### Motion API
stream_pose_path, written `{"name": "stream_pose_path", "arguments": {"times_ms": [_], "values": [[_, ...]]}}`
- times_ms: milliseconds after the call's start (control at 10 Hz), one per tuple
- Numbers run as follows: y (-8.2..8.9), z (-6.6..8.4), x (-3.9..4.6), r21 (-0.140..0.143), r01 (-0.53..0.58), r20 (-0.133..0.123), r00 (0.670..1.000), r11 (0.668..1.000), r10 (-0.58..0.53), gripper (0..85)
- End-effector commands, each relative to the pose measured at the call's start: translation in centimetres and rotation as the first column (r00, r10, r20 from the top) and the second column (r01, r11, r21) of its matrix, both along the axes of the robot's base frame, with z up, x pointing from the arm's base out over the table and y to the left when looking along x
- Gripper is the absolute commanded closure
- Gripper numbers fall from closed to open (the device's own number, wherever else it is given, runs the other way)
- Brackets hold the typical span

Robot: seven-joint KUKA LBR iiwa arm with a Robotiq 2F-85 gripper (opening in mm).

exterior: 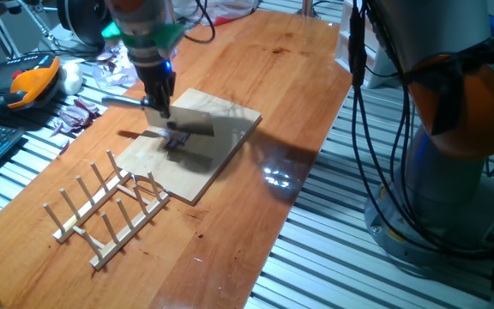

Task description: Chop the onions

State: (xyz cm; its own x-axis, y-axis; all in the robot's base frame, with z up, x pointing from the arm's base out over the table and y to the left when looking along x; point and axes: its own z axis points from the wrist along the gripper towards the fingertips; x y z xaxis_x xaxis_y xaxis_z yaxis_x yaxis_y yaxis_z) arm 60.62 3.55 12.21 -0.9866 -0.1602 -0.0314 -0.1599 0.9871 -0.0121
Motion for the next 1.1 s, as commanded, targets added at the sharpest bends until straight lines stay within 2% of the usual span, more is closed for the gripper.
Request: {"name": "stream_pose_path", "arguments": {"times_ms": [0,100,500,900,1000], "values": [[0.3,-0.3,0.19,-0.003,-0.032,0.009,0.999,0.999,0.032,85.0],[0.5,-0.5,0.27,-0.013,-0.042,0.013,0.999,0.999,0.043,85.0],[0.2,-0.9,0.25,-0.012,-0.047,0.019,0.999,0.999,0.047,85.0],[0.1,-3.1,0.25,0.002,-0.058,0.035,0.998,0.998,0.058,85.0],[0.3,-3.6,0.12,-0.003,-0.056,0.039,0.998,0.998,0.056,85.0]]}}
